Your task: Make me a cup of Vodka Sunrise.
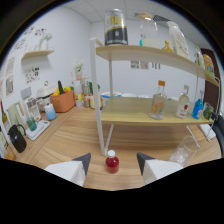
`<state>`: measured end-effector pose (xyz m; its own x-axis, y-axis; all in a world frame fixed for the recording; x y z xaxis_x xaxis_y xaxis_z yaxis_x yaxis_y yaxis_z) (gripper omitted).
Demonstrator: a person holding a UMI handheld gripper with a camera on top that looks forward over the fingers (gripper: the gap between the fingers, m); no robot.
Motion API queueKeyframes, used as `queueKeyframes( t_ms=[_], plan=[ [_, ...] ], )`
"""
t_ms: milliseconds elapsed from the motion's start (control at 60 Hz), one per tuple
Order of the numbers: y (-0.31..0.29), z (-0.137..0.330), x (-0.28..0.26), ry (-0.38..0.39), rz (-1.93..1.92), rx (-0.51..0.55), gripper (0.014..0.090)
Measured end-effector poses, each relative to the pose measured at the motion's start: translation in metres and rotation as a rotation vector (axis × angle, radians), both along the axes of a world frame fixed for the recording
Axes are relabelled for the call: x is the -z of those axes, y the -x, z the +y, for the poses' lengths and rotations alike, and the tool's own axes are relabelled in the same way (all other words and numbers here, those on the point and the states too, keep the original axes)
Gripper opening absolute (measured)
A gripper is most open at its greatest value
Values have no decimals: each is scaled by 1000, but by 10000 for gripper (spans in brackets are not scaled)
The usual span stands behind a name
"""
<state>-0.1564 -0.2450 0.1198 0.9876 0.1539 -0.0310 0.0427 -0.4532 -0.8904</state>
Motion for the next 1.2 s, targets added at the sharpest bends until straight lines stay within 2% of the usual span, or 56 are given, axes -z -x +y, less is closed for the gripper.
queueKeyframes(
  t_ms=[233,333,500,633,800,1000,1200],
  plan=[
    [-68,-42,-65,-89,30,36,863],
    [-109,-58,-66,-92,8,66,860],
    [-176,-76,-56,-44,-1,142,863],
    [-225,-75,-96,-95,20,187,865],
    [-280,-44,-177,-208,23,213,859],
    [-335,20,-254,-318,9,241,856],
    [-368,86,-274,-330,17,267,857]
  ],
)
